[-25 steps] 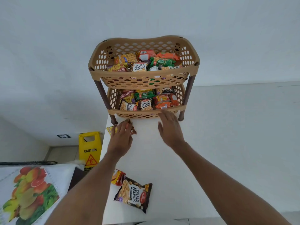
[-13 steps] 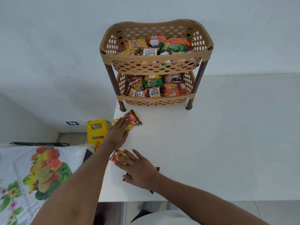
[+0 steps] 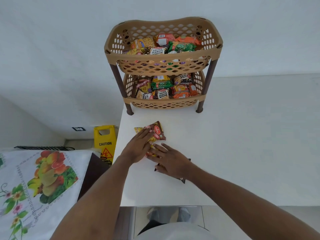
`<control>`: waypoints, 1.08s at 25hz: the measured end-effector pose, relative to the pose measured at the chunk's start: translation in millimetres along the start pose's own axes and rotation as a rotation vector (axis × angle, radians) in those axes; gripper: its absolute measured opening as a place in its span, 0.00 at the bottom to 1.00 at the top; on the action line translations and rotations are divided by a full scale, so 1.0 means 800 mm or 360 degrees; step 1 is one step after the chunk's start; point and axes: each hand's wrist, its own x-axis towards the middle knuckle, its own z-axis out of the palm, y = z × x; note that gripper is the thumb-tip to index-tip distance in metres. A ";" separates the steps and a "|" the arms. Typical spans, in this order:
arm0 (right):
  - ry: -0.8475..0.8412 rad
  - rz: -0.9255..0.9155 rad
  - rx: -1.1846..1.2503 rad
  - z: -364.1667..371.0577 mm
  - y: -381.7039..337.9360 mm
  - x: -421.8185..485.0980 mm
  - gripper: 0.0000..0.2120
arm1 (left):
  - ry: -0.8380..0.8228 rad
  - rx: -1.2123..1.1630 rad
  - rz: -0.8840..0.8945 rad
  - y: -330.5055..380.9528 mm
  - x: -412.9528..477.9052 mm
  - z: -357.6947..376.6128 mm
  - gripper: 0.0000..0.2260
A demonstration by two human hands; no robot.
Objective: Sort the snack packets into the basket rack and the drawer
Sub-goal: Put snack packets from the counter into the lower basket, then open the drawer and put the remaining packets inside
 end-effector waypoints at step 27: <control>0.0444 0.0956 0.0292 0.024 -0.192 -0.143 0.23 | 0.0186 0.0113 -0.0358 0.056 -0.206 0.117 0.26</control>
